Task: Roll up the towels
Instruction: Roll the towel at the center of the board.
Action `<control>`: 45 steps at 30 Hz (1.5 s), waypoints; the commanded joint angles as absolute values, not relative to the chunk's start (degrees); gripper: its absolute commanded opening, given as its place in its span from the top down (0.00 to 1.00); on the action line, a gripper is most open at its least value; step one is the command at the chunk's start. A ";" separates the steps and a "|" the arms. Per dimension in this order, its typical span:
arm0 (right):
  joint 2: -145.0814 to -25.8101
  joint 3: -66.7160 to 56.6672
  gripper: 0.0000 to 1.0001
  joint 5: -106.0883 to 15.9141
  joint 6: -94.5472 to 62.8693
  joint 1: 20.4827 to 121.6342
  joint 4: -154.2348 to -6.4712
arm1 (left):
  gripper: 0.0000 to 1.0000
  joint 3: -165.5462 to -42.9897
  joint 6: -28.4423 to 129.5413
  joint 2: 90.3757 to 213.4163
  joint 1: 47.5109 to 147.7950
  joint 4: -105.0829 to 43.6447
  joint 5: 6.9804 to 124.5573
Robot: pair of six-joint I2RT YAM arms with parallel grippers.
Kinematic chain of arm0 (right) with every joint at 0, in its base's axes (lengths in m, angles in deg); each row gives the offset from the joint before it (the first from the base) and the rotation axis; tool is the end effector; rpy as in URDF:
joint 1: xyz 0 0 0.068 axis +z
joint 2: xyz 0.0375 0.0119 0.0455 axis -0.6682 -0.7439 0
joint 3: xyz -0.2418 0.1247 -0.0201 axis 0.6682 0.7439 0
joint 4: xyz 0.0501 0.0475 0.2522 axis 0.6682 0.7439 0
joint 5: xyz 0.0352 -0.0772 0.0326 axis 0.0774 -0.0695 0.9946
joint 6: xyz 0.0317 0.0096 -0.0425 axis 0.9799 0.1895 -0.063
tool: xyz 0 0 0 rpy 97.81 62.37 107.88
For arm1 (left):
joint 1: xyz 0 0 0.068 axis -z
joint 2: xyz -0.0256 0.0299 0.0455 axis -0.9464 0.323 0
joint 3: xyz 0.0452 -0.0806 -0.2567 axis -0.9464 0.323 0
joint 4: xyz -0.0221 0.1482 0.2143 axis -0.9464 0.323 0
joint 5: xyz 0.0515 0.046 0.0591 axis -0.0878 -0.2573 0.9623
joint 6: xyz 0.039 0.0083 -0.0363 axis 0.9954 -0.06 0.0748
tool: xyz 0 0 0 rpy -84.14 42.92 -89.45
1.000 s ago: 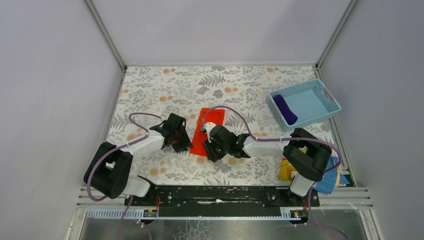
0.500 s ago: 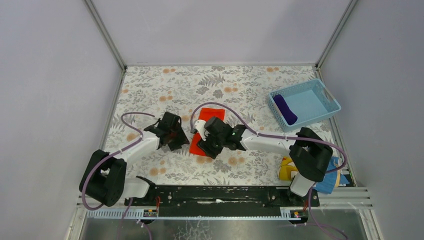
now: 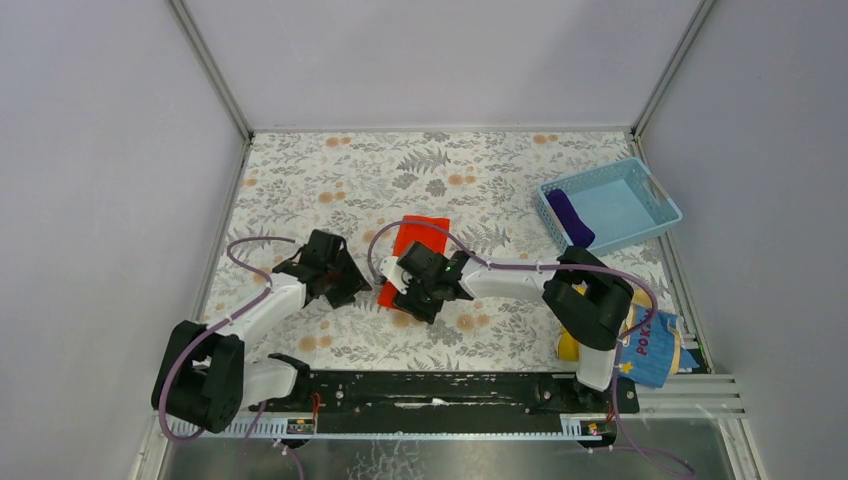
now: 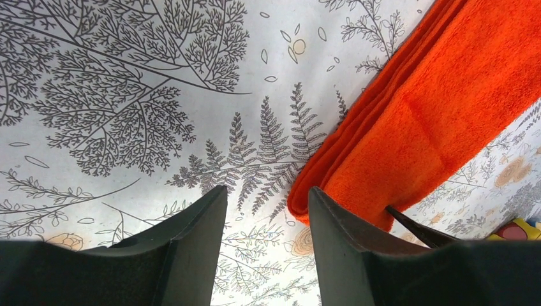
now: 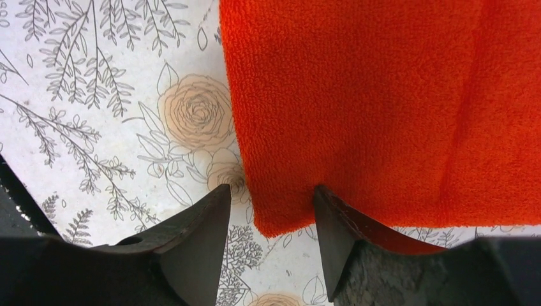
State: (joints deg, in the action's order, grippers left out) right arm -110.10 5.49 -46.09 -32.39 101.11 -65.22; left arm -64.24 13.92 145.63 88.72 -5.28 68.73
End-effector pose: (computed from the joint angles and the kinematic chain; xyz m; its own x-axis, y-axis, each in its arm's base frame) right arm 0.1897 0.3261 0.1627 -0.2705 -0.7813 -0.5625 -0.9452 0.3264 0.0011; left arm 0.2011 -0.0671 0.1656 -0.8086 -0.5227 -0.2700 -0.3883 0.8190 -0.4225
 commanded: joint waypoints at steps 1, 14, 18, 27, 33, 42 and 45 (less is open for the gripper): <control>-113.53 2.27 0.42 -47.09 -33.96 102.13 -62.74 | 0.50 -63.61 12.87 145.96 88.47 -6.03 67.56; -115.96 1.03 0.47 -47.10 -28.38 104.24 -63.31 | 0.43 -61.39 8.63 145.14 88.84 -9.96 63.10; -115.71 1.93 0.46 -46.65 -28.00 104.39 -64.34 | 0.43 -61.94 6.85 146.48 90.86 -12.12 63.12; -115.46 3.09 0.46 -45.58 -27.31 104.49 -66.24 | 0.43 -63.73 6.63 152.84 92.94 -12.15 68.55; -115.62 3.50 0.46 -46.60 -28.48 105.07 -65.40 | 0.50 -63.83 7.20 157.30 92.98 -9.29 74.86; -116.22 3.30 0.45 -50.33 -30.24 107.10 -64.19 | 0.60 -66.14 8.04 162.47 93.50 -4.23 78.40; -116.28 3.61 0.46 -52.11 -30.35 107.55 -64.91 | 0.61 -66.76 8.46 162.49 93.47 -2.02 79.27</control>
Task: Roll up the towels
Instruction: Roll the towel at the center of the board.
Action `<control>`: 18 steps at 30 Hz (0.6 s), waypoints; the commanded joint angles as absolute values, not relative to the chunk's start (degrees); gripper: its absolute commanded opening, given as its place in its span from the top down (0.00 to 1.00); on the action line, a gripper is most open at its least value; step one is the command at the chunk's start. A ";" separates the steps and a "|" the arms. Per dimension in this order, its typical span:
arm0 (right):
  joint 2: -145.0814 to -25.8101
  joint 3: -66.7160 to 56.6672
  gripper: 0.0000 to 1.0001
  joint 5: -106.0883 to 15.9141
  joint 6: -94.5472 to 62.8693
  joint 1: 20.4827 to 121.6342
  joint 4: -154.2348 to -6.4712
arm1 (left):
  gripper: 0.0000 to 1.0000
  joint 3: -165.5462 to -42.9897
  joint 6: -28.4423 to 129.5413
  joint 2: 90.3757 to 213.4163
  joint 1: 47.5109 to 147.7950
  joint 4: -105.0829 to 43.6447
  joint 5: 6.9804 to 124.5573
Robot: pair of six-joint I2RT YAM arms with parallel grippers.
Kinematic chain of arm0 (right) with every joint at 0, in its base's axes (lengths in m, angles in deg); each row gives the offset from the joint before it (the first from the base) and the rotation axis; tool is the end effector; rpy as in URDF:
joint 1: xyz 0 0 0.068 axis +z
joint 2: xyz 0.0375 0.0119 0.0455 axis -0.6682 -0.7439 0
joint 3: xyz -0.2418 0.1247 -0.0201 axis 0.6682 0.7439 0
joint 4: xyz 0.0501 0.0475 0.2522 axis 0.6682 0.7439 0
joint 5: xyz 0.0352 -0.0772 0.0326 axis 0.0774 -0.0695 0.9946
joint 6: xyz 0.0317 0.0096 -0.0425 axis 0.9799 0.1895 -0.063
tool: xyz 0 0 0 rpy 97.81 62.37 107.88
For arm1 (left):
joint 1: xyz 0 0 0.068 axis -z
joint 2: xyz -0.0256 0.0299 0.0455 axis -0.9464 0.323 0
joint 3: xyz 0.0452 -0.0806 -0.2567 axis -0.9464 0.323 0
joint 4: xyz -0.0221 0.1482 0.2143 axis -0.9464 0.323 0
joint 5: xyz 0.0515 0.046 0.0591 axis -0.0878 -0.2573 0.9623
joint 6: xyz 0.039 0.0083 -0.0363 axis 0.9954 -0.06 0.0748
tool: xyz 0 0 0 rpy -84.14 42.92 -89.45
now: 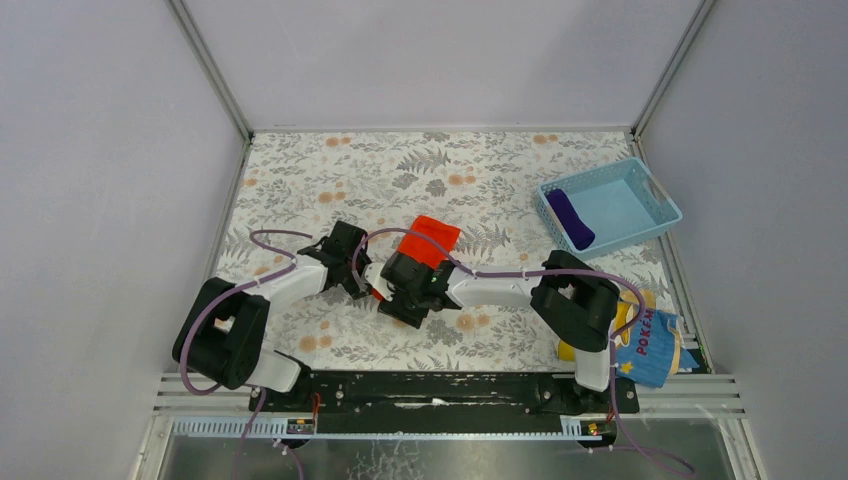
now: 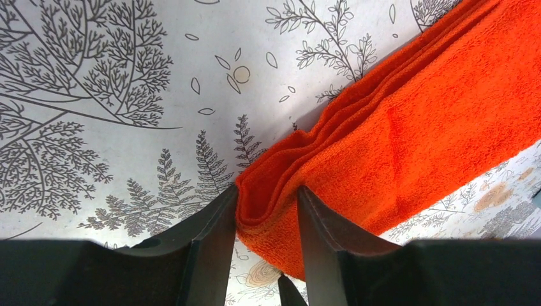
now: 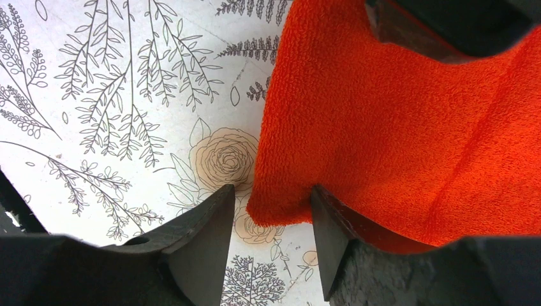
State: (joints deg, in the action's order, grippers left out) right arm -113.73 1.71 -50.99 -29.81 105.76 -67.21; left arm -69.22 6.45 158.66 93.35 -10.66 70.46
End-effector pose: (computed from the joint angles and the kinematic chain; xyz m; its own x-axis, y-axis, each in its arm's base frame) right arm 0.1740 0.3567 0.1604 -0.2422 -0.7752 -0.5834 -0.9424 0.3309 -0.0484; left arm 0.2301 -0.0963 0.1465 -0.7982 -0.5646 -0.2101 -0.4540 0.7930 -0.4062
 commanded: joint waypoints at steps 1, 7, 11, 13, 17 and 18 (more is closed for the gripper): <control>-116.51 3.52 0.47 -52.86 -30.54 107.77 -64.90 | 0.61 -66.89 8.55 162.38 93.48 -1.49 79.39; -117.90 2.82 0.57 -56.97 -30.92 108.29 -64.12 | 0.61 -68.14 8.88 161.29 93.22 0.33 79.79; -117.68 2.92 0.67 -59.08 -30.03 108.31 -64.17 | 0.60 -69.14 9.09 160.84 92.76 0.81 79.12; -117.17 3.10 0.73 -58.58 -29.83 108.31 -64.52 | 0.58 -69.56 9.28 160.36 92.28 1.06 78.59; -114.94 4.16 0.84 -54.17 -28.66 108.35 -66.27 | 0.54 -69.79 9.48 157.14 90.49 1.39 76.54; -114.44 4.40 0.87 -52.93 -28.23 108.31 -66.73 | 0.53 -69.92 9.53 155.90 89.84 1.58 76.16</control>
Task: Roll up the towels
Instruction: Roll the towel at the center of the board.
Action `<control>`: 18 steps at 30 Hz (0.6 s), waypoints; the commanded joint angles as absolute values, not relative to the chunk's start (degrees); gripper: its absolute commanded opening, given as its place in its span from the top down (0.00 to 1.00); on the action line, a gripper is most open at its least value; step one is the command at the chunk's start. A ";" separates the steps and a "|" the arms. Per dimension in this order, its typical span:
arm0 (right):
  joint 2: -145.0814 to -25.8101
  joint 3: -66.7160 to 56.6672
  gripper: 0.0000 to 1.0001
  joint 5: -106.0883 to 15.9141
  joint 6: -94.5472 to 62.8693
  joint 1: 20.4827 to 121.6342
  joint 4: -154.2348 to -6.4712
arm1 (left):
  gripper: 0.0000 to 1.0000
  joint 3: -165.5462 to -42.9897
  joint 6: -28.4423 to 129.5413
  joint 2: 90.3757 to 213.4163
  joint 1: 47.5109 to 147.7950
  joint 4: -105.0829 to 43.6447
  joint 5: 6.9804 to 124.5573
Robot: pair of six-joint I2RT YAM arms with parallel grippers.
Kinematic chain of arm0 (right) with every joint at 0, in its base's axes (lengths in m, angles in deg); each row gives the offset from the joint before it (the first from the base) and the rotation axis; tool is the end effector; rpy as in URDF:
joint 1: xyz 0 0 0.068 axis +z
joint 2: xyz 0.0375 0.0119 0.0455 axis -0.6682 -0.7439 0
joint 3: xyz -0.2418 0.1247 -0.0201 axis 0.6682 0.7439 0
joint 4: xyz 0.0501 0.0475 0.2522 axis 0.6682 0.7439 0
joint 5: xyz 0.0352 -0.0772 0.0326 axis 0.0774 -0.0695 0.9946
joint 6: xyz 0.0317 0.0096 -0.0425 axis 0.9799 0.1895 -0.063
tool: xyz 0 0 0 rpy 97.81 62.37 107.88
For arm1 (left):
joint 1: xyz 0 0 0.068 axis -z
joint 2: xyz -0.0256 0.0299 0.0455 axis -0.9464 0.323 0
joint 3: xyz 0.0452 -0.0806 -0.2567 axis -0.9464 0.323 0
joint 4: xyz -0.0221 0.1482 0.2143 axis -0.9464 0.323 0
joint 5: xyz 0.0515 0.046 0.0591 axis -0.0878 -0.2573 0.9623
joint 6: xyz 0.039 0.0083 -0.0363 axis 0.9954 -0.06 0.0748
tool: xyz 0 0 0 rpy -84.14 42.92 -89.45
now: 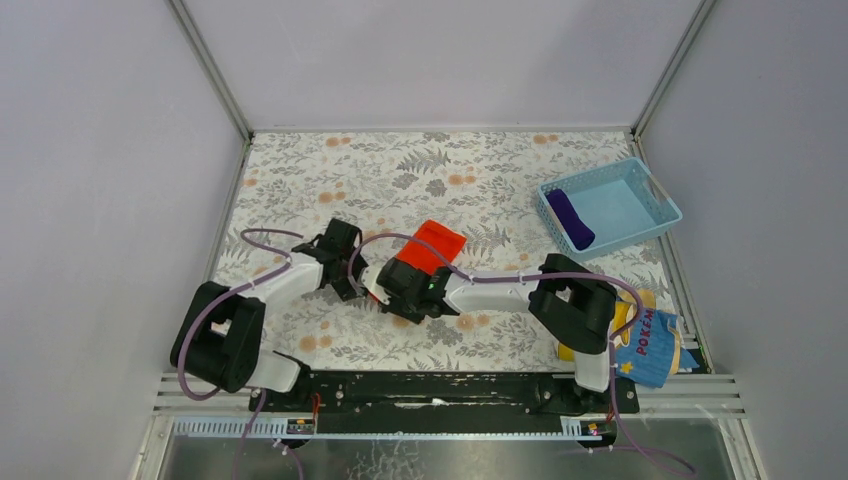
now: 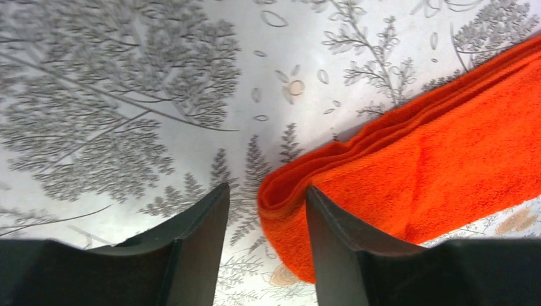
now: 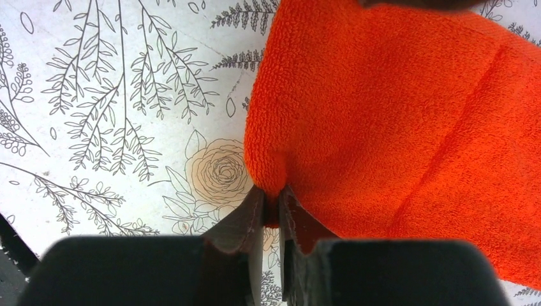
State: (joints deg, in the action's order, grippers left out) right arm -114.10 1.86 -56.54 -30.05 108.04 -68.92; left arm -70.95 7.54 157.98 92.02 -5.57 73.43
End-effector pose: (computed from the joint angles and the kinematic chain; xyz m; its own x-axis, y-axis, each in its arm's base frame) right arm 0.1638 0.3641 0.1592 -0.2055 -0.7810 -0.5898 -0.9303 0.3430 -0.1301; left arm 0.2307 -0.0883 0.1529 -0.7870 -0.5722 -0.2308 -0.4853 0.8051 -0.3411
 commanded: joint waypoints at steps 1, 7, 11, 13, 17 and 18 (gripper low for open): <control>-113.86 4.61 0.89 -51.76 -27.74 108.21 -67.30 | 0.51 -70.02 9.57 154.50 89.10 1.88 75.61; -109.62 8.94 0.97 -40.54 -21.90 105.35 -75.40 | 0.41 -70.15 8.81 145.40 87.55 3.87 73.06; -105.86 15.14 0.97 -32.52 -15.66 101.96 -85.90 | 0.39 -68.55 7.55 142.21 87.57 3.91 70.14; -104.44 17.86 0.97 -29.47 -12.41 100.46 -90.68 | 0.39 -67.57 7.19 141.07 87.61 3.59 68.64; -101.63 26.18 0.98 -24.95 -1.71 95.99 -105.33 | 0.39 -65.84 6.40 138.85 87.87 3.28 66.74; -101.38 28.16 0.98 -23.82 1.36 94.92 -109.33 | 0.39 -65.51 6.22 138.41 88.04 3.19 66.33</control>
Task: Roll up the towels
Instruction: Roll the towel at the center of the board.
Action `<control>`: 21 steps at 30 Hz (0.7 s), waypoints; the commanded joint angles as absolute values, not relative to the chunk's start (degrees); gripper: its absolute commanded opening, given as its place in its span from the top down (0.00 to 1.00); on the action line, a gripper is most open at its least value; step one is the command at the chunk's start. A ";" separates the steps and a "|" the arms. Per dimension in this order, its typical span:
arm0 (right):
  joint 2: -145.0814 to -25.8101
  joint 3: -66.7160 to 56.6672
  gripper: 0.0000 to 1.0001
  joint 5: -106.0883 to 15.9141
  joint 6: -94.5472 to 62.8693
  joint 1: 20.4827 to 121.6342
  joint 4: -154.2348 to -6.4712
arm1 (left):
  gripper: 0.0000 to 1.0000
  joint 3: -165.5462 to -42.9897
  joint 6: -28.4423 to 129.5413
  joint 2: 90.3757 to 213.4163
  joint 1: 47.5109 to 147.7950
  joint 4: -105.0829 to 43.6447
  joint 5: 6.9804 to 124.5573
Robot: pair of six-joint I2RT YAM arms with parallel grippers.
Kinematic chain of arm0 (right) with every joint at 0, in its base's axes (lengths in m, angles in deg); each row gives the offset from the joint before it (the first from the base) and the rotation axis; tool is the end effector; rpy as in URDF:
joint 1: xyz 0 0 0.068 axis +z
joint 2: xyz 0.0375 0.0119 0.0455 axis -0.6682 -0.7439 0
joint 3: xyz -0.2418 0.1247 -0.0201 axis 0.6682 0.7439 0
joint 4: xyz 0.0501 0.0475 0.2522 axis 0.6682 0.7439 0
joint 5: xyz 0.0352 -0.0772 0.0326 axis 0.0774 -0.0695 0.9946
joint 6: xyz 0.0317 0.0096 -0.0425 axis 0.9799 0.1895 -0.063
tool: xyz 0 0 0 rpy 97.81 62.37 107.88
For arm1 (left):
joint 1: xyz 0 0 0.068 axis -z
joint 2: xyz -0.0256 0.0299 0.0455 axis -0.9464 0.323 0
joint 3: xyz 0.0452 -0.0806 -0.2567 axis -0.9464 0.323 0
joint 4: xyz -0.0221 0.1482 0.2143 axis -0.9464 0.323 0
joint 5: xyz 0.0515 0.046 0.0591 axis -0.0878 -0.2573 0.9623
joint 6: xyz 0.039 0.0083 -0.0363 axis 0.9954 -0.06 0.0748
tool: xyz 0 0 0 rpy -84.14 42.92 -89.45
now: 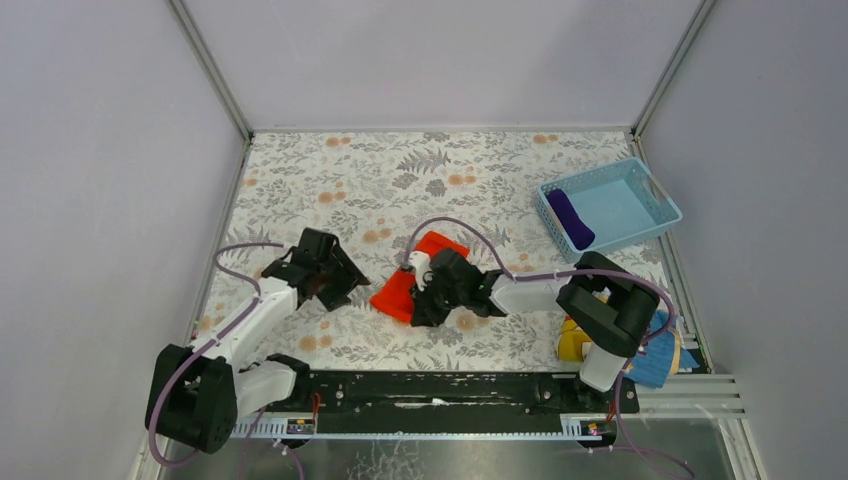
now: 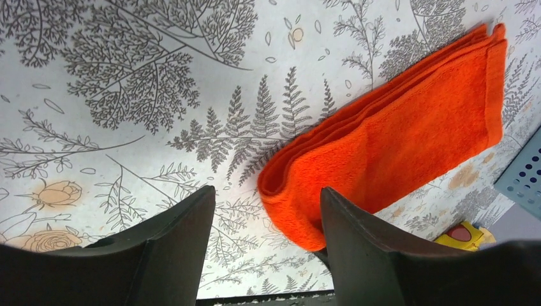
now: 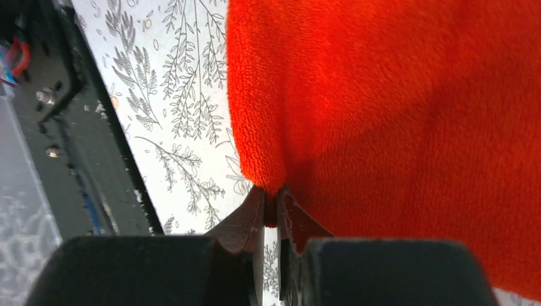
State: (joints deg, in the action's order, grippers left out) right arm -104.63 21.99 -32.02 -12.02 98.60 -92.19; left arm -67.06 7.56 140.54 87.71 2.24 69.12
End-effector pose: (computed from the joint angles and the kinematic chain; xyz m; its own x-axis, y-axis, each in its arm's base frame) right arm 0.1805 0.2975 0.1489 -0.5215 -0.4789 -0.7061 -0.8478 0.3839 0.3658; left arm 0.1934 -0.0607 0.1895 -0.7458 -0.6252 -0.2300 -0.4876 0.7476 -0.4510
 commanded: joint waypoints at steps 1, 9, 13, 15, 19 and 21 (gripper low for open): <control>-101.33 30.05 0.98 -23.25 4.17 94.09 -113.08 | 0.39 -65.14 5.97 137.87 88.15 3.08 65.92; -107.34 39.08 0.98 -18.48 25.64 89.21 -137.17 | 0.43 -62.31 4.19 134.48 88.82 1.89 64.03; -110.97 41.49 0.98 -17.44 35.01 87.15 -144.75 | 0.44 -61.36 4.44 134.16 89.07 1.50 62.65; -112.60 41.68 0.98 -16.98 37.70 86.45 -145.21 | 0.45 -60.94 4.56 134.18 89.34 0.70 61.76; -115.01 41.29 0.98 -16.54 40.79 85.95 -143.95 | 0.45 -59.88 4.02 135.87 90.29 -2.81 58.81; -116.15 40.92 0.98 -15.76 41.90 85.67 -143.93 | 0.45 -60.08 3.67 137.68 91.30 -4.55 57.65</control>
